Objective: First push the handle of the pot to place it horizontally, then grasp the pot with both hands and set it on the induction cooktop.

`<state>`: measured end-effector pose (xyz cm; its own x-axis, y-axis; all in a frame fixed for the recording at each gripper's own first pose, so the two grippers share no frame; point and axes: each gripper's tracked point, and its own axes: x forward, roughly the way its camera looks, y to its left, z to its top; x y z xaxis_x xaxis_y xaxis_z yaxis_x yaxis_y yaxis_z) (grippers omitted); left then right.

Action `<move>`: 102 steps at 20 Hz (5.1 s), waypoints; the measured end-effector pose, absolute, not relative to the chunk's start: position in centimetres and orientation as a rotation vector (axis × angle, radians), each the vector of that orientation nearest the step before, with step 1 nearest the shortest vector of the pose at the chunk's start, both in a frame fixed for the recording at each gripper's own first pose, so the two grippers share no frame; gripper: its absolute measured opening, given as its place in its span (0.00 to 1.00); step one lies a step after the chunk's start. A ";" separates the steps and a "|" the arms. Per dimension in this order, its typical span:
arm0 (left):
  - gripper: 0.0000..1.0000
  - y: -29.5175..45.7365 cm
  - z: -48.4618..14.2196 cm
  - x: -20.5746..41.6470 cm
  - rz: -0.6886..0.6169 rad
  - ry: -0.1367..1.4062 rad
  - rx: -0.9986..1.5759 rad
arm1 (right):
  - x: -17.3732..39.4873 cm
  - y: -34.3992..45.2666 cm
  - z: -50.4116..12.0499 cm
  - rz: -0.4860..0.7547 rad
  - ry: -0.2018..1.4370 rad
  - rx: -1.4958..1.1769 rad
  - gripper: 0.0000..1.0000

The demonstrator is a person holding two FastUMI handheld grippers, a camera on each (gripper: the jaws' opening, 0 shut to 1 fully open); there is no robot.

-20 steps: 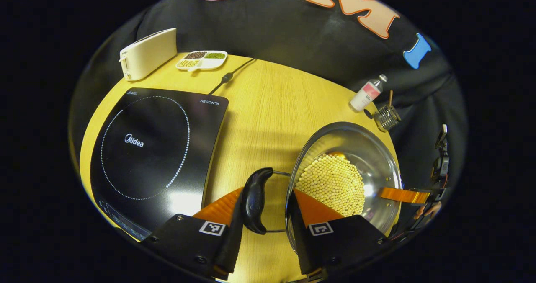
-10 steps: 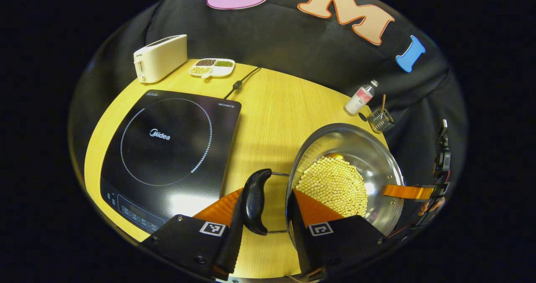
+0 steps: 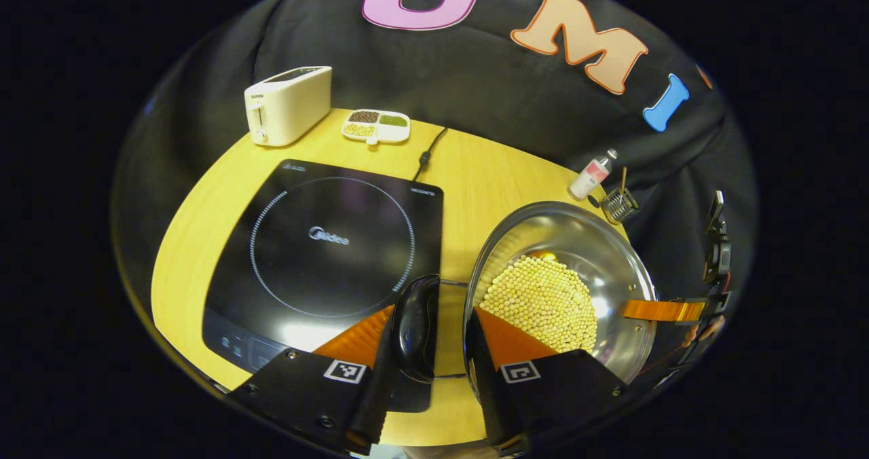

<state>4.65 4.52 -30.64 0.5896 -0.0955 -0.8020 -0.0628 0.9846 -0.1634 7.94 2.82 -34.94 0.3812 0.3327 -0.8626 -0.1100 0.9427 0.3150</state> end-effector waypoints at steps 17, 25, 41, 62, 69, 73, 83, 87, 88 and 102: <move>0.57 21.7 -28.0 7.7 -0.004 0.889 -0.140 | 7.4 21.2 -36.3 0.275 1.113 0.238 0.46; 0.57 26.0 -28.0 10.6 0.039 0.854 -0.102 | 10.4 25.8 -38.5 0.258 1.109 0.216 0.46; 0.57 28.0 -30.7 13.5 0.021 0.849 -0.091 | 12.1 27.0 -40.9 0.177 1.118 0.219 0.54; 0.98 29.8 -28.8 13.6 0.091 0.751 -0.062 | 13.9 25.1 -37.5 0.222 0.988 0.382 0.93; 0.97 28.6 -22.4 11.8 0.115 0.587 -0.035 | 14.9 19.0 -29.1 0.176 0.686 0.393 0.91; 0.96 26.0 -18.3 10.1 0.122 0.492 -0.008 | 13.2 15.4 -24.4 0.112 0.548 0.318 0.91; 0.94 15.4 -5.5 7.0 0.161 0.218 0.055 | 10.0 9.8 -7.8 0.084 0.185 0.217 1.00; 0.93 11.9 -0.3 6.2 0.163 0.100 0.184 | 8.7 8.4 -2.4 0.121 0.079 0.177 0.92; 0.96 10.9 0.1 5.9 0.164 0.089 0.209 | 8.0 7.9 -1.2 0.130 0.059 0.165 0.92; 0.96 -1.0 -3.5 3.2 0.145 0.186 0.193 | 2.3 0.1 -1.0 0.205 0.045 0.006 0.92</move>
